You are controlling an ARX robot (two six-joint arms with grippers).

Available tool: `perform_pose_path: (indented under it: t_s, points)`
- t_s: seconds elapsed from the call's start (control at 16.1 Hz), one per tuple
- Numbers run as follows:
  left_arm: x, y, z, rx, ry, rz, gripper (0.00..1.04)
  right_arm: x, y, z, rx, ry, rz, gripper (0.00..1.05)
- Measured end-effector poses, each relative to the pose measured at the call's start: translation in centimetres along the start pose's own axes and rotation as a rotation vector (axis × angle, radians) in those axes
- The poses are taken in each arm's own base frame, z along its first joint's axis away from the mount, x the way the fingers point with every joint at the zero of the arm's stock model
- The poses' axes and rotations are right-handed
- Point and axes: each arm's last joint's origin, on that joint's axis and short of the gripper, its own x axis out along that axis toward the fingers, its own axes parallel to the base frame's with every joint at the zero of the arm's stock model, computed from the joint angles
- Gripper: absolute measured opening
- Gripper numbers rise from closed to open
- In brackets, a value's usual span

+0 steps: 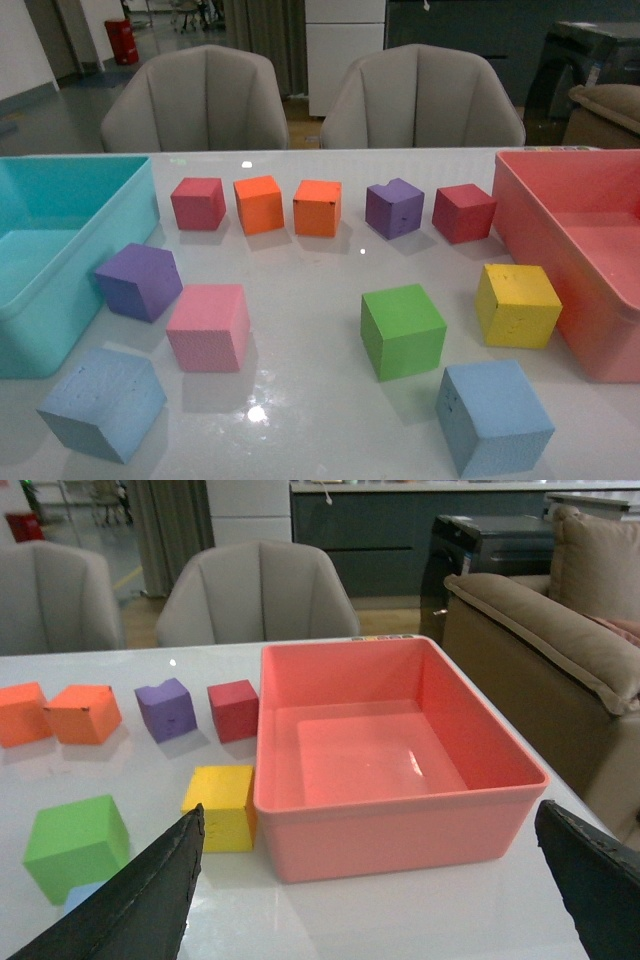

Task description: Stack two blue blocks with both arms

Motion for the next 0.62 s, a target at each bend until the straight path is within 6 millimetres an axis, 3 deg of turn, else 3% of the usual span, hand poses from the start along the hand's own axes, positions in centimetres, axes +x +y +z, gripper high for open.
perform_pose_path:
  t_s: [0.19,0.37,0.44,0.5,0.62]
  points:
    - [0.0,0.0,0.0,0.000,0.000,0.000,0.98,4.7,1.6,6.3,-0.031,-0.067,0.031,0.98]
    - [0.0,0.0,0.0,0.000,0.000,0.000,0.98,7.1,2.6,7.8,-0.040,-0.025,0.089,0.98]
    - [0.0,0.0,0.0,0.000,0.000,0.000,0.98,9.2,3.5,7.9,-0.047,0.070,0.127,0.98]
    - [0.0,0.0,0.0,0.000,0.000,0.000,0.98,11.9,4.8,6.4,-0.049,0.238,0.163,0.98]
    - [0.0,0.0,0.0,0.000,0.000,0.000,0.98,15.6,9.3,-1.2,-0.062,0.696,0.256,0.98]
